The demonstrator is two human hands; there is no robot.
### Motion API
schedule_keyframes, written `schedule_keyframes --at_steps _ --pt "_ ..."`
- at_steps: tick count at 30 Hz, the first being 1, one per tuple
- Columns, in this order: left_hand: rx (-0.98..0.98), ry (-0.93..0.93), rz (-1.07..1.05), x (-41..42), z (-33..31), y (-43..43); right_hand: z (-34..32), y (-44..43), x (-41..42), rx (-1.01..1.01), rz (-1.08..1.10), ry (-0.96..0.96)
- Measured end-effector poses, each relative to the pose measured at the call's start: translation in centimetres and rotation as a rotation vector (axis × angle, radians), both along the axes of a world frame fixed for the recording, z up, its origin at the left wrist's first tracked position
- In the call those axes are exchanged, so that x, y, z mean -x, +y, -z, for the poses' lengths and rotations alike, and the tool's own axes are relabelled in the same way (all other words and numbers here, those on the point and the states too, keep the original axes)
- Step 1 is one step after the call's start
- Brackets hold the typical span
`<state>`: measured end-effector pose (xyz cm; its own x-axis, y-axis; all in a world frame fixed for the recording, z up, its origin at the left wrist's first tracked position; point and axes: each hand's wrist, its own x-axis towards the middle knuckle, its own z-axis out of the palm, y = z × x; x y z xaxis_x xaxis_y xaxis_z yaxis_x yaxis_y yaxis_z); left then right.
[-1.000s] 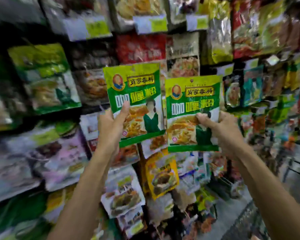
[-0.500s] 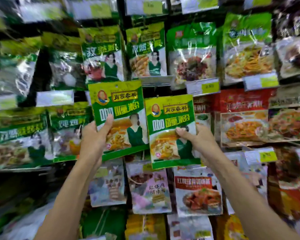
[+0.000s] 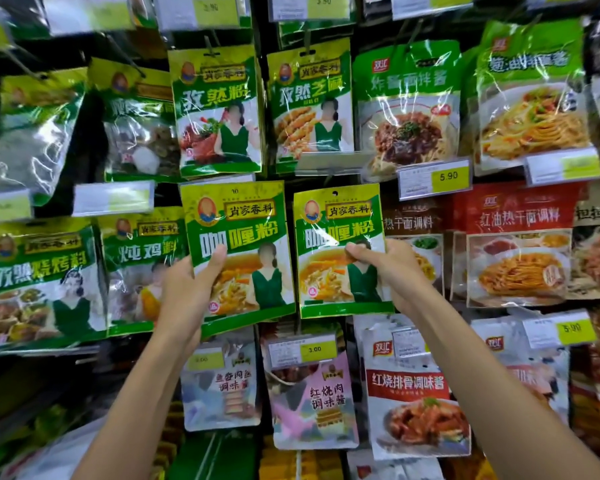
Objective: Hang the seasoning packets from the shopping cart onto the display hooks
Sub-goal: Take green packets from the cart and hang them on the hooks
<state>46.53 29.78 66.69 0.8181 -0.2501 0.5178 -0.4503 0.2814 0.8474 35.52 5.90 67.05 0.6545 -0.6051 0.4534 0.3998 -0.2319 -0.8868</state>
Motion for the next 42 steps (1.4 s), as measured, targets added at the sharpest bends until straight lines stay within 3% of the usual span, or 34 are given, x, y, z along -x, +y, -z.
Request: schedule_keyframes --at_steps 9,16,25,29,34,39,42 --pt "0.007 -0.004 0.017 -0.7 -0.2 0.3 0.1 -0.5 -1.5 -0.104 -0.044 0.067" --pt "0.021 -0.044 0.018 -0.9 0.0 -0.5 -0.2 -1.9 -5.1 -0.11 0.121 0.133" --pt "0.048 -0.032 0.132 0.3 1.0 -1.6 1.5 -1.7 -4.0 0.204 0.316 0.143" --pt "0.02 -0.026 0.17 0.9 1.3 -2.5 2.6 0.2 -1.3 0.334 0.533 -0.051" --pt "-0.004 0.049 0.256 3.0 1.7 -4.7 2.0 4.0 0.6 0.226 0.052 -0.062" --pt "-0.076 0.006 0.216 4.1 1.7 -6.4 1.4 4.9 1.1 0.15 0.015 -0.054" --pt "-0.156 -0.229 0.009 3.1 1.4 -6.1 1.5 4.0 1.3 0.109 0.013 -0.06"
